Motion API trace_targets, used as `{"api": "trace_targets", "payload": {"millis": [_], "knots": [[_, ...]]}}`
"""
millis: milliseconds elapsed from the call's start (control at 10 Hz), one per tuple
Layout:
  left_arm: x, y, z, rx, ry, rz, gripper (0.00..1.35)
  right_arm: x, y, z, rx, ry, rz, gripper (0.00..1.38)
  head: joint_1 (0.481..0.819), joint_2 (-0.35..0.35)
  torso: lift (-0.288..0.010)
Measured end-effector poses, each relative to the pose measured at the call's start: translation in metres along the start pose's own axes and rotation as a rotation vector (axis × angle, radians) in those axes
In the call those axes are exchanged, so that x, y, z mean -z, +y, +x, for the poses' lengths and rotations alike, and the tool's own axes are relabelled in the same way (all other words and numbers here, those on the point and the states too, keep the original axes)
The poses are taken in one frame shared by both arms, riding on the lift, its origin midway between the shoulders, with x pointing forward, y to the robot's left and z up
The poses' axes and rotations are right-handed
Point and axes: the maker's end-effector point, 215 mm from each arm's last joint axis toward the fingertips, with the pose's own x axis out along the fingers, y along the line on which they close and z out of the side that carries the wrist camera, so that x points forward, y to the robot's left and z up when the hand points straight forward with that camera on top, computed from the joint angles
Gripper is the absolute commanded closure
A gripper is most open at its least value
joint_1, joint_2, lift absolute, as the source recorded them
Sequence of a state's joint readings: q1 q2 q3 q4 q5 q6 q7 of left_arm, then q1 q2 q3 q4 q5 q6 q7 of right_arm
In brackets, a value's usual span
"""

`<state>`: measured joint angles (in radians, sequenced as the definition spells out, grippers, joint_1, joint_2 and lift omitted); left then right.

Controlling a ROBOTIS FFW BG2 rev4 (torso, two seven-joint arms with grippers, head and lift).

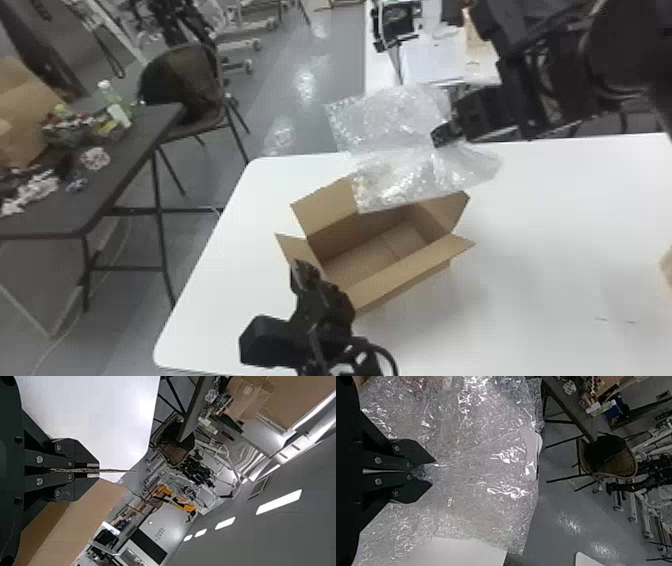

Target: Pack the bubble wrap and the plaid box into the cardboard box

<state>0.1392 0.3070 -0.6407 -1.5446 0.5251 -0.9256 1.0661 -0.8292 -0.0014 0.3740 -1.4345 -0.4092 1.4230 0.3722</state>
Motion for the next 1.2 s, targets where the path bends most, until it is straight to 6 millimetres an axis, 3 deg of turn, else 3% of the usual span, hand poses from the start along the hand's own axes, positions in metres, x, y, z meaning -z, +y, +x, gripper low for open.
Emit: {"api": "trace_targets", "payload": {"millis": [500,800,1000,1100,1200], "knots": [[-0.001,0.001,0.001,-0.003,-0.004,0.004,1.22,0.026,0.027,0.046,-0.117,0.033,0.026,1.13,0.695,0.35,-0.102],[-0.001,0.002,0.001,-0.006,-0.005,0.008,1.22,0.037,0.05,0.057,-0.2,0.049,0.07,1.13,0.695,0.35,-0.102],[-0.002,0.005,0.001,-0.015,-0.009,0.01,1.22,0.05,0.05,0.062,-0.188,0.085,0.087,1.13,0.695,0.35,-0.102],[-0.003,0.007,0.002,-0.019,-0.011,0.011,1.22,0.055,0.047,0.062,-0.169,0.102,0.089,0.97,0.695,0.35,-0.102],[-0.004,0.008,0.002,-0.021,-0.014,0.012,1.22,0.062,0.045,0.063,-0.169,0.123,0.104,0.47,0.695,0.35,-0.102]]}}
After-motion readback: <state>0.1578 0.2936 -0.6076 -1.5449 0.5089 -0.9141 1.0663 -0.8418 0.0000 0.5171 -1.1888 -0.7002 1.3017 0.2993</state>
